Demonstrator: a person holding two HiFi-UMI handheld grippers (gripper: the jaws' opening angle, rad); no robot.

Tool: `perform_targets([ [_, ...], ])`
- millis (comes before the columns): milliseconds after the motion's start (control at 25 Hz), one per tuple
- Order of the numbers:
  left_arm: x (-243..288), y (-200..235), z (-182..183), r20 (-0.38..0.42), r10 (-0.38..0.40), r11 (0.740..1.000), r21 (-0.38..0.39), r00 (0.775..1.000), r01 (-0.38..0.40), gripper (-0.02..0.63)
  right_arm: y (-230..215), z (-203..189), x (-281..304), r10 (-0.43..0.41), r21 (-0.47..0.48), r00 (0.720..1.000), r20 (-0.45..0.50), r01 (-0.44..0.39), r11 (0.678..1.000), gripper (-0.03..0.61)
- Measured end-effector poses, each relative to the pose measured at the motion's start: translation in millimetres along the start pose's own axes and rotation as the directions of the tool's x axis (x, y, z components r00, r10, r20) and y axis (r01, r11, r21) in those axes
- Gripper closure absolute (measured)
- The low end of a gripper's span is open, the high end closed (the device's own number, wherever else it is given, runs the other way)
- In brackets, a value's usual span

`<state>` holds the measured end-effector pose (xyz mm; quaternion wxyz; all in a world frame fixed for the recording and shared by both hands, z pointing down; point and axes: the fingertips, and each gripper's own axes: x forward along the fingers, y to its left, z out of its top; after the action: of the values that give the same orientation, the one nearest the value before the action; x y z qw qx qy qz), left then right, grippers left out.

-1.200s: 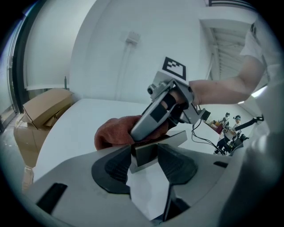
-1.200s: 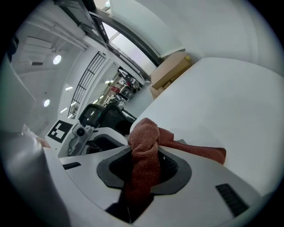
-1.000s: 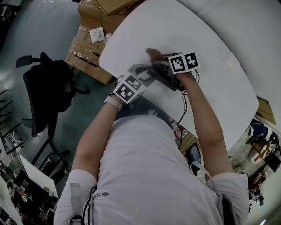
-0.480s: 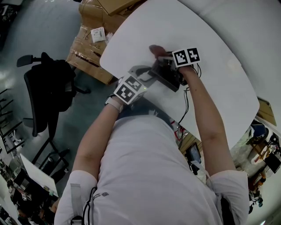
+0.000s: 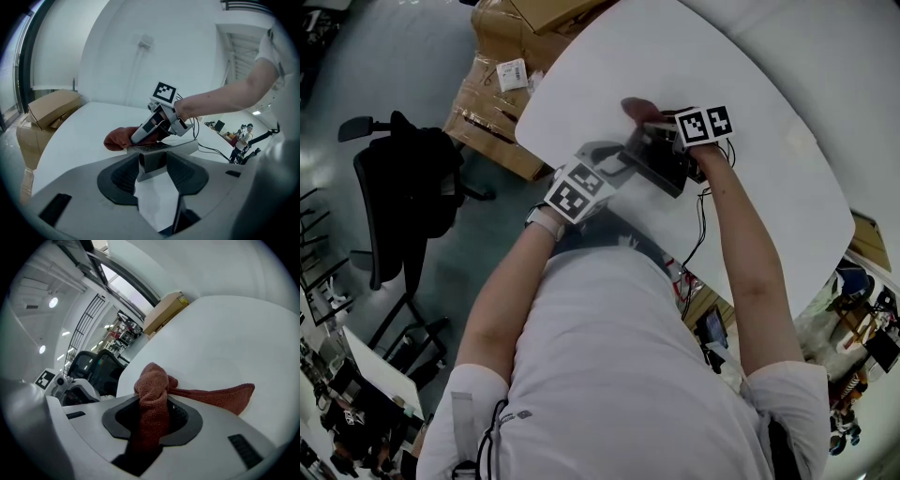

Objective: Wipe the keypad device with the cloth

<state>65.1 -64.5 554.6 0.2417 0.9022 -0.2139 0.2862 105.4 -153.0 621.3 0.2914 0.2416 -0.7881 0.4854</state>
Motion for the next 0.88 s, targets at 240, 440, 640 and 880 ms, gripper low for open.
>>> perform_targets([
  [240,0,0,0,0.004,0.008,1.0,-0.004,1.0,-0.008,0.426,-10,-13,-13,-0.009,-0.012,1.0,-0.003,0.009,1.0,0.466],
  [440,1,1,-2,0.01,0.006,1.0,-0.014,1.0,-0.006,0.426,0,-20,-23,-0.021,-0.042,1.0,0.011,0.021,0.999,0.466],
  [640,2,1,-3,0.011,0.002,1.0,-0.02,1.0,-0.002,0.426,31,-19,-20,0.039,-0.076,0.999,0.013,-0.038,0.996,0.466],
  [880,5,4,-8,-0.003,-0.002,1.0,-0.02,1.0,0.002,0.425,51,-18,-16,0.005,-0.137,1.0,-0.027,-0.008,0.991,0.472],
])
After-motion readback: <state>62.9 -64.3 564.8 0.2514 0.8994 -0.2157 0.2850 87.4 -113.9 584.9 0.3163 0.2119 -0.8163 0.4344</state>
